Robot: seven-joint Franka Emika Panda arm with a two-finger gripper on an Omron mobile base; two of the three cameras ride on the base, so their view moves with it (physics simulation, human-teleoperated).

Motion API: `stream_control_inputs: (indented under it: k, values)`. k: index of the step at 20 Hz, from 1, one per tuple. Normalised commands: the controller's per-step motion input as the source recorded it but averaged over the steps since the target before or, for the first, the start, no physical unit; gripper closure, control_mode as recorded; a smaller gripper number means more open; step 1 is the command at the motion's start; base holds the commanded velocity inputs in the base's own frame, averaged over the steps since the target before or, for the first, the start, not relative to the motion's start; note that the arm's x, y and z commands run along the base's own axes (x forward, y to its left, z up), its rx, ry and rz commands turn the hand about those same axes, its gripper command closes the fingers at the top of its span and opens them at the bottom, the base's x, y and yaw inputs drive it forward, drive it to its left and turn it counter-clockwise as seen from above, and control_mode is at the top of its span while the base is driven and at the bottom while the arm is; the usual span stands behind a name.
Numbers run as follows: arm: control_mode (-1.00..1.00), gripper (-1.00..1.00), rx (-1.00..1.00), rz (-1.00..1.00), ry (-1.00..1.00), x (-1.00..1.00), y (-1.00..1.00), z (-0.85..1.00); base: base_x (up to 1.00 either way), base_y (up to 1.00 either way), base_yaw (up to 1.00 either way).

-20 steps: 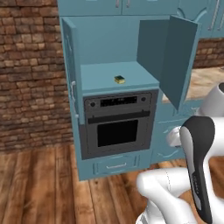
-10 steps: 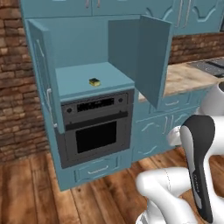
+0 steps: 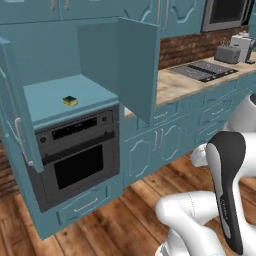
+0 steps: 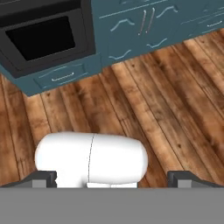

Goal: Pick up the sponge and sponge from the sink, and place them back in the cabinet, and close the cabinet doors.

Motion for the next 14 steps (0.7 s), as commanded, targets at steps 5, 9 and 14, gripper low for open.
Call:
stream_control_inputs:
  k: [5,9,14]
  values:
    - [1.0,-1.0,0.0,0.0,0.0,0.0,0.0,0.0,0.0,-0.14,-0.44]
    - [1.0,-1.0,0.0,0.0,0.0,0.0,0.0,0.0,0.0,-0.2,-0.46]
    - [1.0,-1.0,0.0,0.0,0.0,0.0,0.0,0.0,0.04,-0.18,-0.47]
